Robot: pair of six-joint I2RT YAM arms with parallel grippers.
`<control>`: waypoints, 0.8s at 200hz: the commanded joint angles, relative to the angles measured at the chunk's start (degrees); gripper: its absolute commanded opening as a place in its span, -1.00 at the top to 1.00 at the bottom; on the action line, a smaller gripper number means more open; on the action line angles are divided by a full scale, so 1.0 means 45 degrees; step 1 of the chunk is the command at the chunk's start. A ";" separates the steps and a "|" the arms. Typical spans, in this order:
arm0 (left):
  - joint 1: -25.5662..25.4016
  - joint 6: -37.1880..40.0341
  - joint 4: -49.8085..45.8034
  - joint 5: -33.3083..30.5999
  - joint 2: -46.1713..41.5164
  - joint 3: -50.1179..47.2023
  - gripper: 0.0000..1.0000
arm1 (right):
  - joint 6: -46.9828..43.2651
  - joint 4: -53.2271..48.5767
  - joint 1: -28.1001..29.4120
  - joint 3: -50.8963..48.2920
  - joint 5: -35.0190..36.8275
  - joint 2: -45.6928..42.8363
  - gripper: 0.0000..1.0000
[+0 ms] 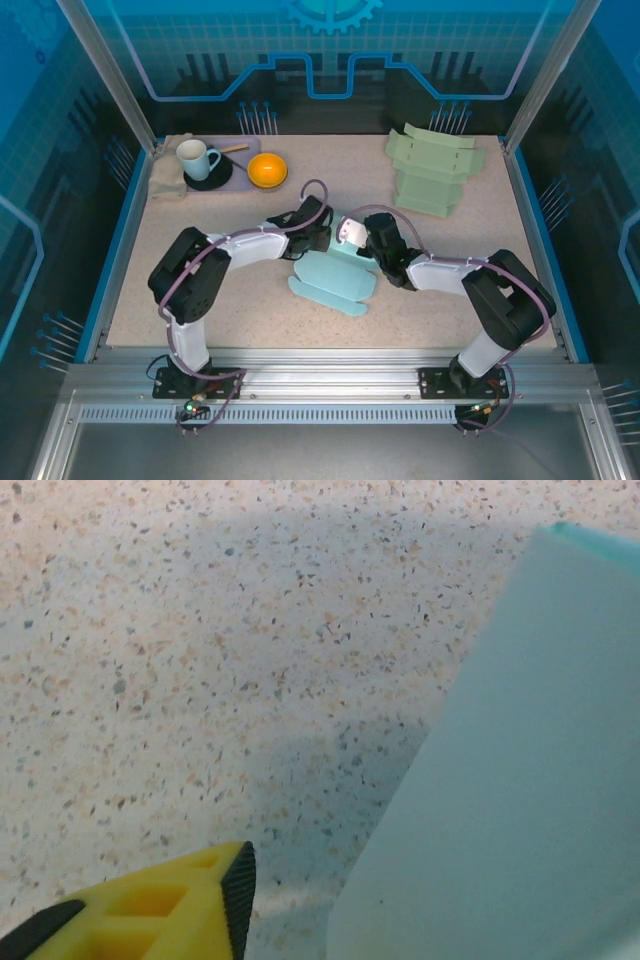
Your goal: Fold the paper box
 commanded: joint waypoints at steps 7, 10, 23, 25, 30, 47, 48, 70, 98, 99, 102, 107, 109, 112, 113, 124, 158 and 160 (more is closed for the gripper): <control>0.0215 0.0901 0.0393 0.1575 -0.1259 -0.0722 0.05 | 0.0503 -0.0790 -0.0113 -0.0174 0.0283 0.0161 1.00; 0.0223 0.0955 0.0460 0.1593 -0.1372 -0.0821 0.05 | 0.0502 -0.0802 -0.0104 -0.0168 0.0283 0.0163 1.00; 0.0224 0.1270 0.0800 0.1603 -0.1636 -0.1054 0.04 | 0.0483 -0.0895 -0.0088 -0.0144 0.0248 0.0157 1.00; 0.0225 0.1301 0.0825 0.1598 -0.1657 -0.1078 0.04 | 0.0483 -0.0914 -0.0094 -0.0130 0.0228 0.0156 1.00; 0.0223 0.1427 0.0857 0.1581 -0.1687 -0.1069 0.02 | 0.0483 -0.0940 -0.0088 -0.0095 0.0213 0.0146 1.00; 0.0213 0.1685 0.0847 0.1566 -0.1494 -0.0741 0.01 | 0.0491 -0.0979 -0.0037 -0.0114 0.0123 0.0116 1.00; 0.0209 0.1693 0.0853 0.1571 -0.1462 -0.0709 0.01 | 0.0497 -0.0979 -0.0021 -0.0120 0.0107 0.0107 1.00; 0.0215 0.2052 0.0854 0.1454 -0.0734 -0.0077 0.02 | 0.0502 -0.0959 0.0099 -0.0164 -0.0113 0.0059 1.00; 0.0270 0.2295 0.1380 0.1437 -0.0087 0.0253 0.04 | 0.0467 -0.1038 0.0189 -0.0328 -0.0730 -0.0092 1.00; 0.0267 0.2301 0.1393 0.1438 -0.0065 0.0267 0.04 | 0.0475 -0.1038 0.0189 -0.0344 -0.0759 -0.0095 1.00; 0.0289 0.2321 0.1429 0.1452 0.0013 0.0306 0.06 | 0.0472 -0.1038 0.0207 -0.0367 -0.0840 -0.0125 1.00; 0.0315 0.2344 0.1524 0.1492 0.0113 0.0346 0.08 | 0.0473 -0.1064 0.0195 -0.0395 -0.1013 -0.0169 1.00; 0.0311 0.2361 0.1558 0.1521 0.0152 0.0361 0.11 | 0.0475 -0.1059 0.0206 -0.0402 -0.1069 -0.0194 1.00; 0.0323 0.2380 0.1604 0.1562 0.0211 0.0376 0.15 | 0.0482 -0.1073 0.0209 -0.0445 -0.1170 -0.0213 1.00; 0.0333 0.2392 0.1622 0.1579 0.0220 0.0387 0.16 | 0.0482 -0.1075 0.0209 -0.0451 -0.1194 -0.0214 1.00; 0.0341 0.2501 0.1714 0.1573 0.0443 0.0496 0.36 | 0.0483 -0.1135 0.0209 -0.0454 -0.1314 -0.0235 1.00; 0.0119 0.2280 -0.0178 -0.1011 0.1215 0.1376 0.84 | 0.0749 -0.1502 0.0189 -0.0215 -0.0520 -0.0082 1.00; 0.0081 0.2257 -0.0308 -0.1326 0.1277 0.1473 0.86 | 0.0769 -0.1520 0.0190 -0.0182 -0.0448 -0.0070 1.00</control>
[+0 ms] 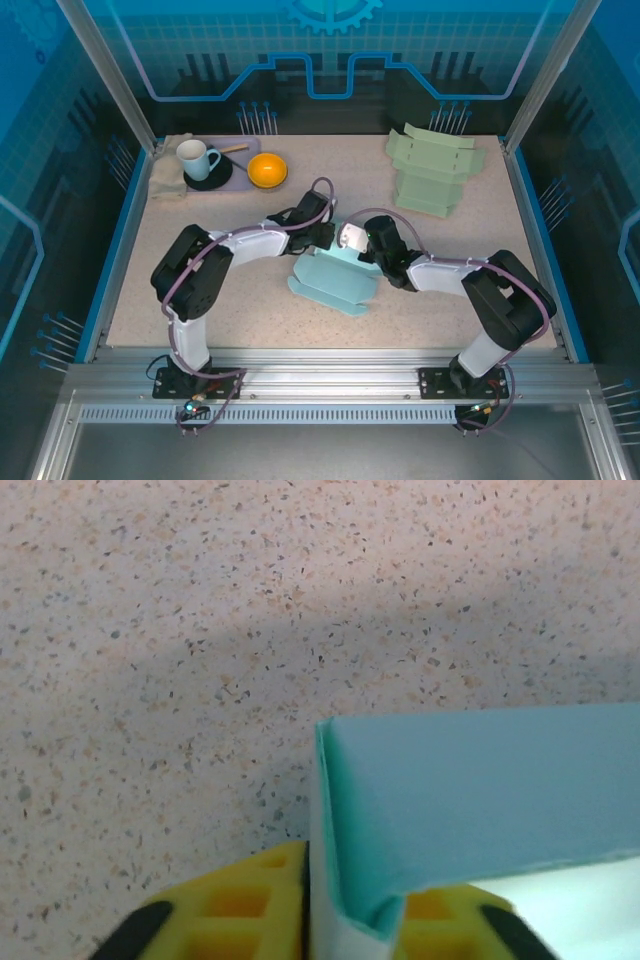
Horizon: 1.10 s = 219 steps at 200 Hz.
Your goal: Fold the paper box
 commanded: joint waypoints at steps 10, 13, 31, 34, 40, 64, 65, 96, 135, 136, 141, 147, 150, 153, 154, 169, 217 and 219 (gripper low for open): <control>-0.0213 -0.0256 -0.2315 -0.4051 0.0877 0.1287 0.90 | 0.0758 -0.0925 0.0156 0.0068 0.0414 0.0044 1.00; -0.0239 -0.0342 -0.2565 -0.4428 0.0954 0.1366 0.90 | 0.0827 -0.0964 0.0141 0.0119 0.0516 0.0060 1.00; -0.0263 -0.0793 -0.3183 -0.5547 0.1079 0.1299 0.90 | 0.1078 -0.0971 0.0079 0.0218 0.0665 0.0173 1.00; -0.0263 -0.0864 -0.3209 -0.5655 0.1062 0.1250 0.90 | 0.1138 -0.0968 0.0063 0.0235 0.0650 0.0181 1.00; -0.0268 -0.0981 -0.3260 -0.5818 0.1021 0.1133 0.90 | 0.1193 -0.0953 0.0035 0.0283 0.0602 0.0203 1.00; -0.0266 -0.1078 -0.3142 -0.5273 0.0775 0.0850 0.87 | 0.1755 -0.0841 -0.0068 0.0390 0.0311 0.0171 1.00; -0.0265 -0.1054 -0.3118 -0.5178 0.0758 0.0823 0.87 | 0.1779 -0.0832 -0.0073 0.0384 0.0283 0.0158 1.00; -0.0263 -0.0690 -0.2162 -0.3745 0.0403 0.0212 0.87 | 0.2536 -0.1636 -0.0138 0.0513 -0.0994 -0.0674 0.66; -0.0263 -0.0510 -0.1307 -0.3520 -0.0050 -0.0453 0.88 | 0.3342 -0.3695 -0.0297 0.0725 -0.2621 -0.2537 0.37; -0.0263 -0.0506 -0.1273 -0.3491 -0.0054 -0.0483 0.88 | 0.3363 -0.3762 -0.0305 0.0737 -0.2667 -0.2583 0.36; -0.0248 -0.0455 -0.1141 -0.3395 -0.0133 -0.0571 0.88 | 0.3481 -0.4143 -0.0338 0.0841 -0.2908 -0.2799 0.32; -0.0251 -0.0376 -0.1014 -0.3215 -0.0192 -0.0646 0.88 | 0.3636 -0.4572 -0.0381 0.0961 -0.3108 -0.3033 0.28; -0.0254 -0.0338 -0.0979 -0.3123 -0.0227 -0.0651 0.88 | 0.3738 -0.4743 -0.0390 0.1031 -0.3227 -0.3123 0.26; -0.0252 -0.0275 -0.0973 -0.3070 -0.0249 -0.0656 0.88 | 0.3853 -0.4952 -0.0400 0.1131 -0.3323 -0.3225 0.25; -0.0257 -0.0262 -0.0960 -0.3031 -0.0252 -0.0652 0.89 | 0.3892 -0.5007 -0.0405 0.1145 -0.3350 -0.3268 0.24; -0.0249 0.0019 -0.1004 -0.2856 -0.0340 -0.0610 0.89 | 0.4822 -0.5893 -0.0602 0.1688 -0.3631 -0.3648 0.19; -0.0263 0.0488 0.0337 -0.2168 -0.1726 -0.1843 0.91 | 0.7968 -0.7526 -0.1472 0.3180 -0.3394 -0.4166 0.18; -0.0273 0.0517 0.0483 -0.2127 -0.1848 -0.1968 0.91 | 0.8065 -0.7601 -0.1516 0.3251 -0.3441 -0.4165 0.18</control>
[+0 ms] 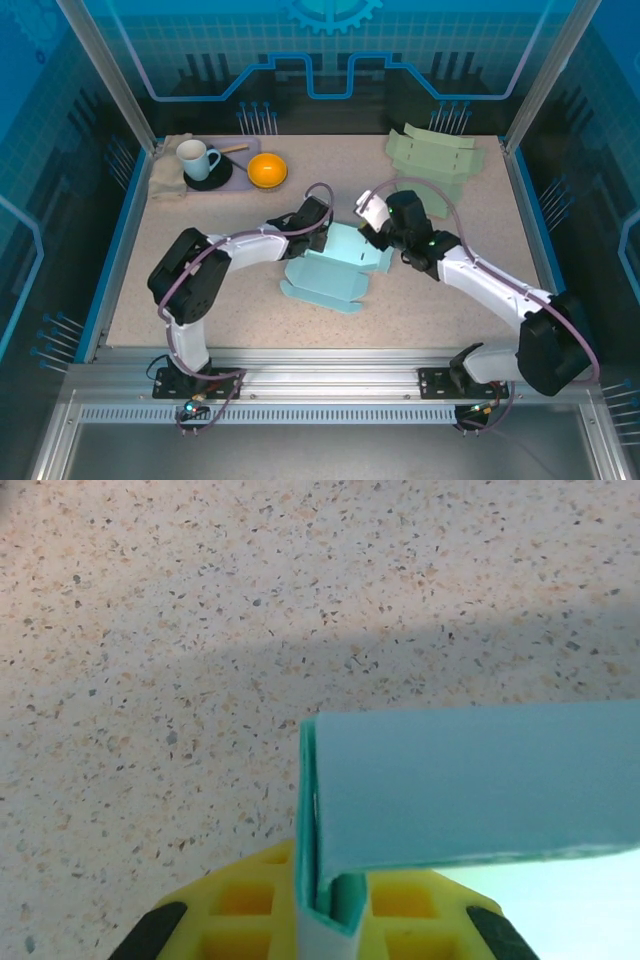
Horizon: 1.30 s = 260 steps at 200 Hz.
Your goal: Fold the paper box
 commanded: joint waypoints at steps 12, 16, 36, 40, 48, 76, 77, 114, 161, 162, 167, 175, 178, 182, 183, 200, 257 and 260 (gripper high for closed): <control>0.0038 0.1041 0.1618 0.0864 -0.1658 -0.1741 0.91 | 0.3021 -0.1970 -0.0666 0.1184 -0.0507 -0.0220 0.17; 0.0038 0.1130 0.1952 0.1046 -0.1816 -0.1990 0.91 | 0.3199 -0.2187 -0.0726 0.1381 -0.0704 -0.0073 0.17; -0.0072 0.1612 0.3723 0.1572 -0.2429 -0.3143 0.91 | 0.3680 -0.2976 -0.0734 0.2084 -0.1116 0.0671 0.19; -0.0108 0.1710 0.4019 0.1579 -0.2518 -0.3344 0.90 | 0.3751 -0.3055 -0.0734 0.2153 -0.1262 0.0804 0.19; -0.0153 0.1850 0.4692 0.1574 -0.2646 -0.3714 0.90 | 0.3766 -0.3096 -0.0734 0.2225 -0.1688 0.0970 0.19; -0.0162 0.2230 0.5556 0.1659 -0.2753 -0.4207 0.90 | 0.2249 -0.2662 -0.0222 0.1783 -0.3281 0.1169 0.21; -0.0159 0.2245 0.5568 0.1656 -0.2753 -0.4202 0.89 | 0.2190 -0.2674 -0.0202 0.1787 -0.3309 0.1177 0.21; -0.0182 0.2476 0.5515 0.1698 -0.2785 -0.4203 0.88 | 0.1208 -0.3505 0.0078 0.2125 -0.4579 0.1999 0.23; -0.0172 0.1785 0.3025 0.1178 -0.2153 -0.2617 0.88 | -0.1580 -0.1569 0.1316 0.0836 -0.1819 0.2098 0.33; -0.0184 0.1778 0.3014 0.1171 -0.2150 -0.2616 0.88 | -0.1678 -0.1493 0.1329 0.0806 -0.1709 0.2101 0.33; -0.0180 0.1738 0.2952 0.1179 -0.2133 -0.2598 0.88 | -0.2078 -0.1114 0.1434 0.0617 -0.1302 0.2103 0.33; -0.0178 0.1704 0.2802 0.1196 -0.2099 -0.2486 0.88 | -0.2643 -0.0632 0.1530 0.0383 -0.0831 0.2140 0.34; -0.0165 0.1685 0.2731 0.1214 -0.2091 -0.2466 0.89 | -0.2873 -0.0456 0.1563 0.0309 -0.0702 0.2159 0.34; -0.0172 0.1682 0.2679 0.1232 -0.2089 -0.2431 0.88 | -0.3141 -0.0260 0.1590 0.0212 -0.0521 0.2164 0.35; -0.0184 0.1678 0.2665 0.1237 -0.2099 -0.2426 0.88 | -0.3171 -0.0203 0.1593 0.0191 -0.0493 0.2173 0.35; -0.0189 0.1693 0.2553 0.1305 -0.2089 -0.2392 0.89 | -0.4181 0.0820 0.1654 -0.0199 0.0377 0.2163 0.36; -0.0164 0.1810 0.2270 0.1221 -0.2031 -0.2399 0.88 | -0.6013 0.2632 0.1411 -0.1572 0.0518 0.1712 0.36; -0.0180 0.1813 0.2293 0.1232 -0.2048 -0.2418 0.88 | -0.6046 0.2733 0.1372 -0.1651 0.0522 0.1712 0.36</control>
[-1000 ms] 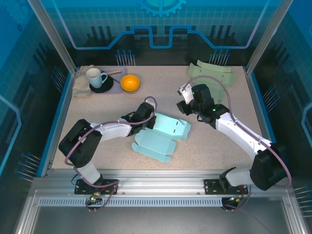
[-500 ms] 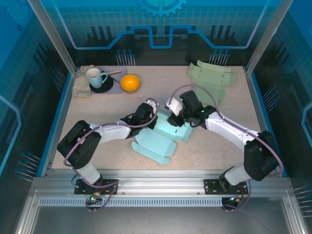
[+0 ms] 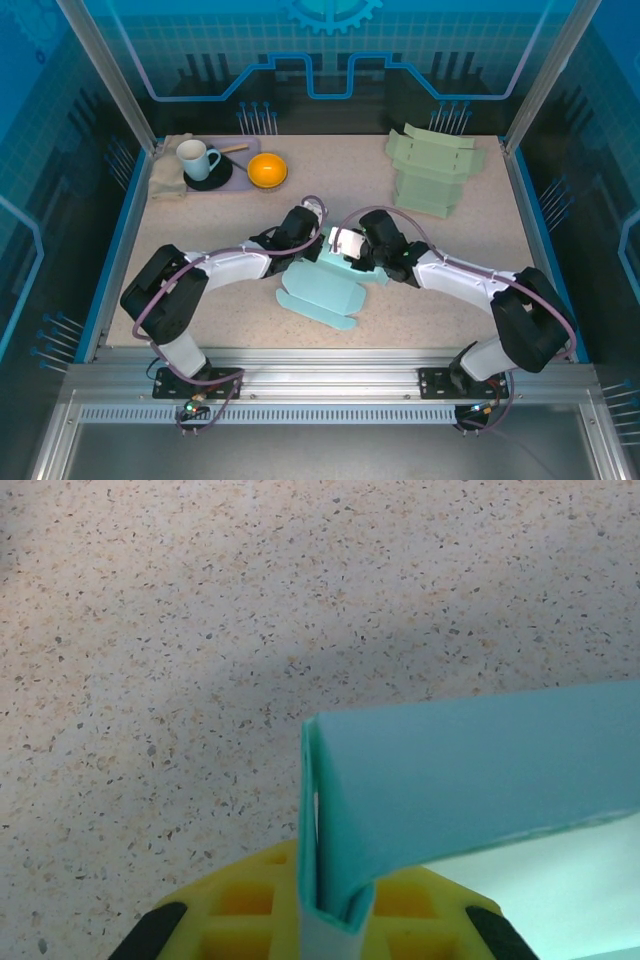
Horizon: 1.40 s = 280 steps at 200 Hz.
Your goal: Fold the paper box
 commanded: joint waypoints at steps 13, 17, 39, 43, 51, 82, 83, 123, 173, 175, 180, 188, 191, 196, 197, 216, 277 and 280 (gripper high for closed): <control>-0.0053 -0.0065 -0.0270 0.0148 0.0077 0.0202 0.88 | -0.1279 0.1649 -0.0445 -0.0738 0.0841 -0.0255 0.37; -0.0037 -0.0069 -0.0284 0.0159 0.0096 0.0205 0.88 | -0.1289 0.1712 -0.0470 -0.0781 0.0869 -0.0303 0.37; -0.0051 -0.0010 -0.0380 0.0094 0.0174 0.0192 0.88 | -0.1507 0.2007 -0.0594 -0.1153 0.0478 -0.0794 0.36; -0.0034 0.0005 -0.0392 0.0076 0.0193 0.0209 0.88 | -0.1553 0.2079 -0.0600 -0.1242 0.0400 -0.0917 0.36; -0.0030 0.0014 -0.0436 0.0027 0.0226 0.0207 0.88 | -0.1647 0.2252 -0.0595 -0.1392 0.0326 -0.1118 0.36; -0.0042 -0.0025 -0.0665 -0.0116 0.0405 0.0382 0.88 | -0.1518 0.2567 -0.0605 -0.1726 0.0009 -0.1946 0.35; -0.0044 -0.0028 -0.0661 -0.0100 0.0407 0.0382 0.88 | -0.1518 0.2585 -0.0609 -0.1721 0.0011 -0.1953 0.35; -0.0036 -0.0182 -0.0683 -0.0045 0.0409 0.0475 0.88 | -0.1428 0.2163 -0.0759 -0.1322 0.0411 -0.1261 0.24; -0.0043 -0.0191 -0.0811 -0.0035 0.0400 0.0558 0.88 | -0.1115 0.2284 -0.0769 -0.1322 0.0195 -0.0511 0.23; -0.0040 -0.0202 -0.0802 -0.0024 0.0387 0.0558 0.88 | -0.1125 0.2304 -0.0768 -0.1324 0.0229 -0.0474 0.24; -0.0039 -0.0216 -0.0810 0.0001 0.0379 0.0558 0.88 | -0.1178 0.2357 -0.0775 -0.1343 0.0227 -0.0403 0.26; -0.0043 -0.0226 -0.0812 0.0022 0.0371 0.0561 0.88 | -0.1257 0.2375 -0.0785 -0.1330 0.0268 -0.0259 0.29; -0.0035 -0.0218 -0.0829 0.0016 0.0370 0.0563 0.88 | -0.1278 0.2407 -0.0780 -0.1327 0.0283 -0.0211 0.32; -0.0044 -0.0241 -0.0827 0.0013 0.0370 0.0587 0.88 | -0.1284 0.2461 -0.0774 -0.1342 0.0347 -0.0129 0.36; -0.0045 -0.0234 -0.0819 0.0013 0.0360 0.0592 0.88 | -0.1284 0.2467 -0.0771 -0.1343 0.0365 -0.0116 0.37; -0.0029 -0.0264 -0.0968 0.0035 0.0433 0.0702 0.88 | -0.1359 0.2710 -0.0732 -0.1412 0.0590 0.0067 0.59; 0.0557 -0.1884 -0.2722 0.1488 -0.0779 0.1436 0.28 | -0.1404 0.3251 -0.0746 -0.1604 0.1844 0.0382 1.00; 0.0560 -0.1886 -0.2701 0.1537 -0.0899 0.1391 0.28 | -0.1387 0.3244 -0.0761 -0.1586 0.1847 0.0404 1.00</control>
